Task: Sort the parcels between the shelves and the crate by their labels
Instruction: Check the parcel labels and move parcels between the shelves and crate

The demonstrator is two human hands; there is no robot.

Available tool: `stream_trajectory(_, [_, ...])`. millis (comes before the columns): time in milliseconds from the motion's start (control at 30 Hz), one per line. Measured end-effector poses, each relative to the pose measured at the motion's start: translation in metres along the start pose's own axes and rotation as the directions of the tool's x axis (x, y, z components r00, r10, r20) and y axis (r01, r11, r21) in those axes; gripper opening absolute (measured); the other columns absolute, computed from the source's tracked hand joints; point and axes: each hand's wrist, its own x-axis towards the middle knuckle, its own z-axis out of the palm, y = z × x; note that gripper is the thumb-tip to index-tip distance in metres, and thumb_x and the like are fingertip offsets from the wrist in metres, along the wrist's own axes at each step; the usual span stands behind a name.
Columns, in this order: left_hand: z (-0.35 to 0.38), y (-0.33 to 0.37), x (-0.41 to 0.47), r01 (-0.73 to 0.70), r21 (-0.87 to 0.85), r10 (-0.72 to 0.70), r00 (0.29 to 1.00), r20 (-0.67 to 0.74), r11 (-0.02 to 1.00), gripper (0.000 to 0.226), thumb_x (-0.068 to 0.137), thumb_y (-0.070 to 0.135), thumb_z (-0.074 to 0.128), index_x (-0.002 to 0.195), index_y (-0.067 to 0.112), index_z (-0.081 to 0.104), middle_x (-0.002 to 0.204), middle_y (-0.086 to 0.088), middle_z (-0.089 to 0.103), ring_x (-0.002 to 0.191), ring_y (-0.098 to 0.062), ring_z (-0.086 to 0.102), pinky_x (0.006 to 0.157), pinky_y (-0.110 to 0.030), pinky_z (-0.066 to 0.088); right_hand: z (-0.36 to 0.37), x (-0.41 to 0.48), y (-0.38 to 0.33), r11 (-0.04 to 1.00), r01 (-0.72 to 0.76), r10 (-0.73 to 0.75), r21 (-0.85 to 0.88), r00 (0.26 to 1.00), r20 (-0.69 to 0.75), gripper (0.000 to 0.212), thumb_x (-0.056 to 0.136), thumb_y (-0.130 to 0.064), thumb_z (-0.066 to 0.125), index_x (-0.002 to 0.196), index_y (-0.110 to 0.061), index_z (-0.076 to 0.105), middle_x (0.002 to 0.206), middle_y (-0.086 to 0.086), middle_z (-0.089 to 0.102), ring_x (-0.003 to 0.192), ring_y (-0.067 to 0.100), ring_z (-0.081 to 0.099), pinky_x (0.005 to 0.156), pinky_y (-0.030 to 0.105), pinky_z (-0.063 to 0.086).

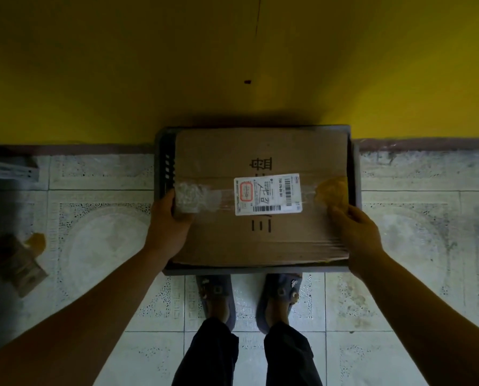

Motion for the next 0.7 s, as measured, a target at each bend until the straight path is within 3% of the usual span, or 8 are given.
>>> stream_trajectory(100, [0.013, -0.014, 0.016, 0.004, 0.007, -0.004, 1.0, 0.024, 1.0, 0.049, 0.095, 0.015, 0.058, 0.14, 0.03, 0.044, 0.123, 0.012, 0.047, 0.112, -0.008, 0.046, 0.091, -0.026, 0.037, 0.013, 0.027, 0.016, 1.0, -0.02, 0.019, -0.016, 1.0, -0.015, 0.049, 0.092, -0.041, 0.061, 0.135, -0.021, 0.052, 0.118, 0.007, 0.062, 0.103, 0.034, 0.062, 0.092, 0.054, 0.051])
stream_trajectory(233, [0.034, -0.034, 0.038, 0.069, 0.034, -0.071, 0.995, 0.069, 0.997, 0.059, 0.094, 0.023, 0.06, 0.145, 0.037, 0.035, 0.146, 0.0, 0.04, 0.127, -0.019, 0.045, 0.1, -0.035, 0.042, 0.019, 0.057, 0.036, 0.999, -0.028, 0.027, -0.045, 0.999, -0.025, 0.043, 0.097, -0.04, 0.053, 0.134, -0.019, 0.05, 0.111, 0.004, 0.057, 0.1, 0.027, 0.057, 0.084, 0.043, 0.047])
stream_trajectory(367, [0.061, -0.045, 0.053, 0.1, -0.034, -0.096, 0.991, 0.097, 0.994, 0.06, 0.095, 0.02, 0.059, 0.146, 0.041, 0.034, 0.146, 0.002, 0.042, 0.126, -0.018, 0.047, 0.098, -0.036, 0.045, 0.017, 0.084, 0.052, 0.988, -0.004, -0.006, -0.152, 0.998, -0.063, 0.039, 0.098, -0.028, 0.051, 0.136, -0.017, 0.047, 0.119, 0.005, 0.057, 0.103, 0.025, 0.055, 0.078, 0.039, 0.043])
stream_trajectory(500, [0.079, -0.054, 0.063, 0.127, -0.062, -0.12, 0.988, 0.096, 0.99, 0.063, 0.097, 0.013, 0.053, 0.147, 0.041, 0.027, 0.146, 0.0, 0.043, 0.128, -0.022, 0.045, 0.1, -0.037, 0.042, 0.02, 0.097, 0.067, 0.952, 0.101, -0.114, -0.289, 0.993, -0.031, 0.064, 0.09, -0.023, 0.059, 0.148, -0.022, 0.032, 0.134, 0.003, 0.051, 0.116, 0.027, 0.05, 0.091, 0.046, 0.047])
stream_trajectory(600, [0.088, -0.062, 0.068, 0.124, -0.083, -0.116, 0.988, 0.101, 0.989, 0.061, 0.097, 0.009, 0.054, 0.146, 0.039, 0.033, 0.146, 0.001, 0.043, 0.128, -0.02, 0.045, 0.099, -0.036, 0.041, 0.024, 0.106, 0.076, 0.922, 0.119, -0.131, -0.368, 0.991, -0.008, 0.075, 0.09, -0.025, 0.059, 0.153, -0.026, 0.02, 0.138, 0.004, 0.048, 0.119, 0.029, 0.049, 0.089, 0.044, 0.047])
stream_trajectory(700, [0.095, -0.069, 0.074, 0.126, -0.127, -0.119, 0.991, 0.064, 0.984, 0.058, 0.096, 0.002, 0.052, 0.14, 0.037, 0.037, 0.144, 0.002, 0.043, 0.12, -0.011, 0.043, 0.096, -0.033, 0.04, 0.029, 0.119, 0.083, 0.863, 0.12, -0.149, -0.492, 0.989, -0.021, 0.056, 0.09, -0.035, 0.059, 0.141, -0.022, 0.036, 0.131, 0.008, 0.054, 0.116, 0.032, 0.054, 0.093, 0.054, 0.049])
